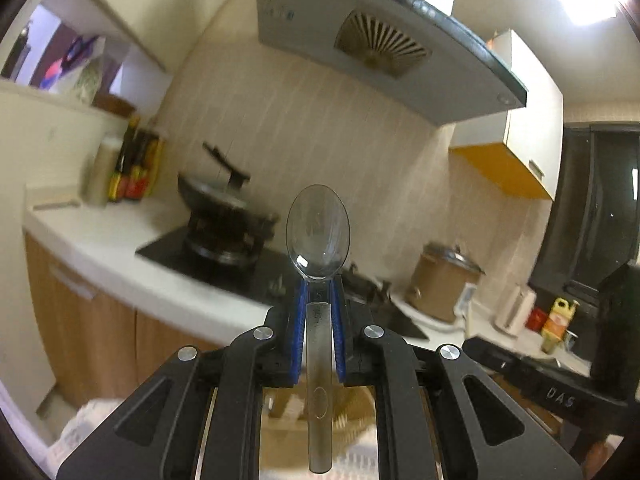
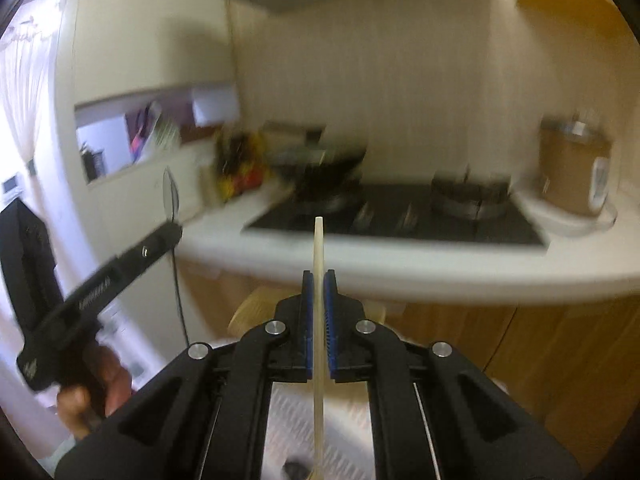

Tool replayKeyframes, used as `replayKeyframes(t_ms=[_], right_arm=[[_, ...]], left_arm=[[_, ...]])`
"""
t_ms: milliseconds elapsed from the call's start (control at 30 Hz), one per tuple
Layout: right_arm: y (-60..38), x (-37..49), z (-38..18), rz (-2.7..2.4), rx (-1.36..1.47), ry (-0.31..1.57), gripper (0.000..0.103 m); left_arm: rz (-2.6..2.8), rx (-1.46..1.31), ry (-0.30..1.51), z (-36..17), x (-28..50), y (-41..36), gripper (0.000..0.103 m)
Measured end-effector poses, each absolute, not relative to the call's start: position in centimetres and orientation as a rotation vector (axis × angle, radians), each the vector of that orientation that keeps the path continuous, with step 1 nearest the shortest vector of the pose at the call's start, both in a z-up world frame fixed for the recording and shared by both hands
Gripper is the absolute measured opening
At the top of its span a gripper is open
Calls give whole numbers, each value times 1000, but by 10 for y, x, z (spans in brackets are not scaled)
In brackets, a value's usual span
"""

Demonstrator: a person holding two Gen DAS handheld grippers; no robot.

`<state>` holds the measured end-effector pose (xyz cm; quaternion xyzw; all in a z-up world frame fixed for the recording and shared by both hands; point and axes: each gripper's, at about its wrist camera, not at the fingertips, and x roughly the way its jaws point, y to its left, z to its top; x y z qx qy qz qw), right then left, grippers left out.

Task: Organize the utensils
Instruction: 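Carry the clear spoon and chopstick over the beige basket and open both tools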

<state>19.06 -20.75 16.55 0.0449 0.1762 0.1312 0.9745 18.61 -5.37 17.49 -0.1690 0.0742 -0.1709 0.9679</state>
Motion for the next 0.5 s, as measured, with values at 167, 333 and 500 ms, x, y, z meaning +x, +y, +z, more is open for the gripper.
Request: replayKeyframes(t_ms=[167, 333, 500], right_arm=[[-208, 212, 179, 207, 48, 212, 4], [-198, 238, 166, 179, -5, 140, 4], [-196, 262, 148, 171, 16, 139, 4]], left_arm=[[-306, -327, 115, 171, 217, -76, 10], [-241, -310, 131, 150, 249, -84, 10], [-210, -291, 157, 130, 264, -85, 10]])
